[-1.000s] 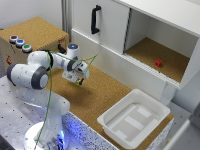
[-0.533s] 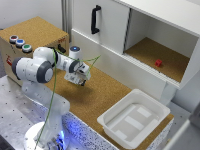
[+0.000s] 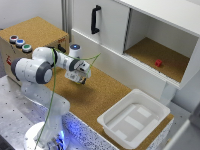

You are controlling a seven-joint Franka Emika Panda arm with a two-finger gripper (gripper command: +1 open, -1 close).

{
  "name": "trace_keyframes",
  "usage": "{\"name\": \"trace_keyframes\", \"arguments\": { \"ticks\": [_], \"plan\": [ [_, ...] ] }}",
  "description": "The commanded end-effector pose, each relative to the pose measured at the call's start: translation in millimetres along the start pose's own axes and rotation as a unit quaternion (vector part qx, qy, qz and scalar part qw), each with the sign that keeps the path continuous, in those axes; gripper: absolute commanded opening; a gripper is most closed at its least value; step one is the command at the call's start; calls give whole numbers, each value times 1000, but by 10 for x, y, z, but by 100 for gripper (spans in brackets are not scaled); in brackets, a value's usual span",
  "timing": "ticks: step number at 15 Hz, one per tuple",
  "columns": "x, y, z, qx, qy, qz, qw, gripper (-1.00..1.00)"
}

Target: Grasp the yellow block and rotate it left

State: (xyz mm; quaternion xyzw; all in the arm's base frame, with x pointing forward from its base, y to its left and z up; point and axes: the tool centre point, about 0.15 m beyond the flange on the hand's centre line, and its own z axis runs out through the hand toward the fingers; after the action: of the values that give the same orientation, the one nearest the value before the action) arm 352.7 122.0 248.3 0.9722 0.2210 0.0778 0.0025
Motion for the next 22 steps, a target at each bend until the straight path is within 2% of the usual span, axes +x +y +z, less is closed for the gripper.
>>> {"name": "trace_keyframes", "arguments": {
  "ticks": [1,4,5,6,7,9,12,14,16,17,20,22],
  "plan": [
    [29,-163,-132,60,-17,-191,980,-100],
    [5,-369,-107,84,-24,-364,927,-100],
    [-20,-390,-47,78,-29,-407,910,-100],
    [-41,-395,23,70,-29,-439,895,-100],
    [-66,-378,74,75,-32,-464,882,-100],
    [-119,-356,175,99,-35,-529,842,-100],
    [-192,-279,258,124,-48,-587,799,-100],
    [-245,-280,324,119,-40,-602,788,-100],
    [-211,-323,286,119,-28,-592,797,-100],
    [-187,-336,206,116,-21,-585,802,100],
    [-175,-350,-159,123,-13,-569,813,100],
    [-240,-452,-368,127,-9,-567,814,100]
  ]
}}
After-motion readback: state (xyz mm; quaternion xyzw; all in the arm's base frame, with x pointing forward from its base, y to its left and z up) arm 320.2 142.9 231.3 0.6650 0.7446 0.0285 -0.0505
